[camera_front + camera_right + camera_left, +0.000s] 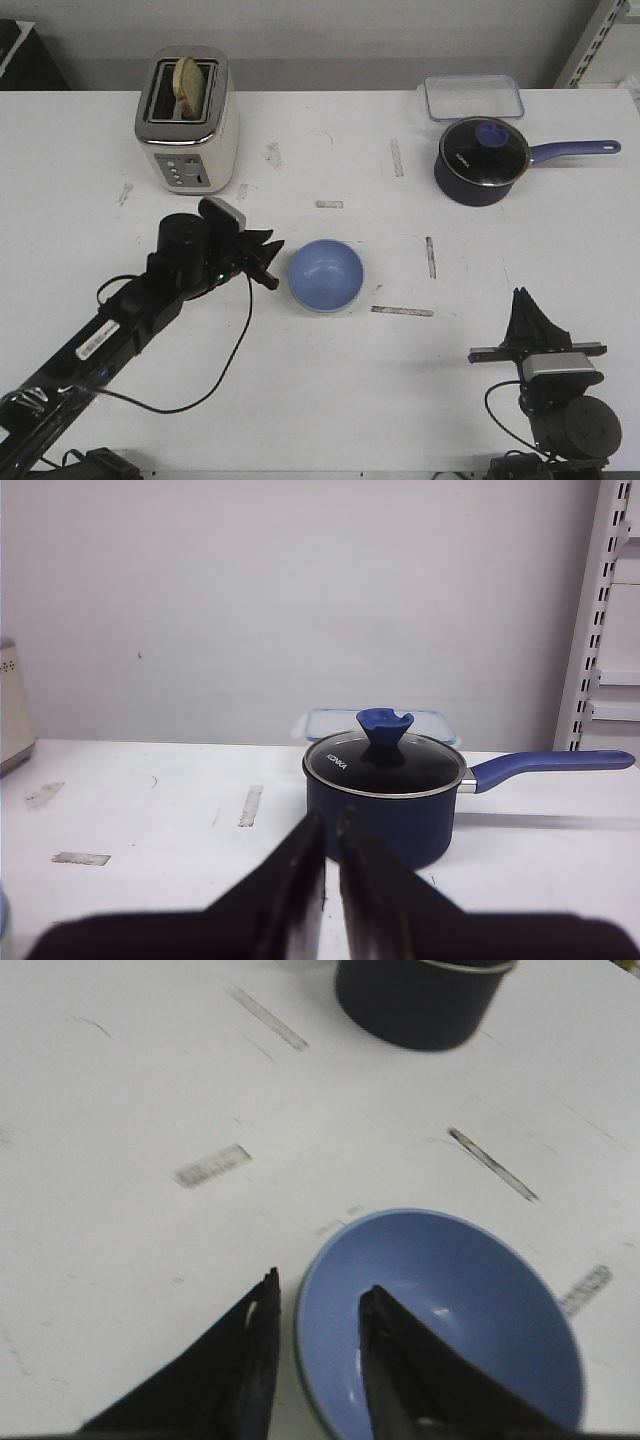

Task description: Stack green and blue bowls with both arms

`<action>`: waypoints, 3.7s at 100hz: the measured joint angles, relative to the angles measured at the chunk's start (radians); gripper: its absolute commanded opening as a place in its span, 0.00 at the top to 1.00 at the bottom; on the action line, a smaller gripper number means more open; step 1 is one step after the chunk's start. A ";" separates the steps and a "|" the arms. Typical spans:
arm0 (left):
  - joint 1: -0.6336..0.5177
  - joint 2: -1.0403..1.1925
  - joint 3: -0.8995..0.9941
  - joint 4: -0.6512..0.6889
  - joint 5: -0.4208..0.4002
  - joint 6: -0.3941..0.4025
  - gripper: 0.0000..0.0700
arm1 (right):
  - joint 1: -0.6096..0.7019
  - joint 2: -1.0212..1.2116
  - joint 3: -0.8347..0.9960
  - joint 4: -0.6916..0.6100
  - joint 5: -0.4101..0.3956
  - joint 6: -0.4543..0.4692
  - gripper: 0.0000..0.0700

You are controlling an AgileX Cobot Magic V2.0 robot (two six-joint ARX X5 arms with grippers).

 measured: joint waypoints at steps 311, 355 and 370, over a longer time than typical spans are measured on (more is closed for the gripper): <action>0.438 -1.266 -0.958 0.188 -0.282 0.028 1.00 | 0.000 0.000 0.000 0.000 0.000 0.000 0.98; 0.438 -1.266 -0.958 0.188 -0.282 0.028 1.00 | 0.000 0.000 0.000 -0.002 0.016 0.000 0.98; 0.438 -1.266 -0.958 0.188 -0.282 0.028 1.00 | -0.007 -0.007 -0.004 -0.006 0.044 0.000 0.98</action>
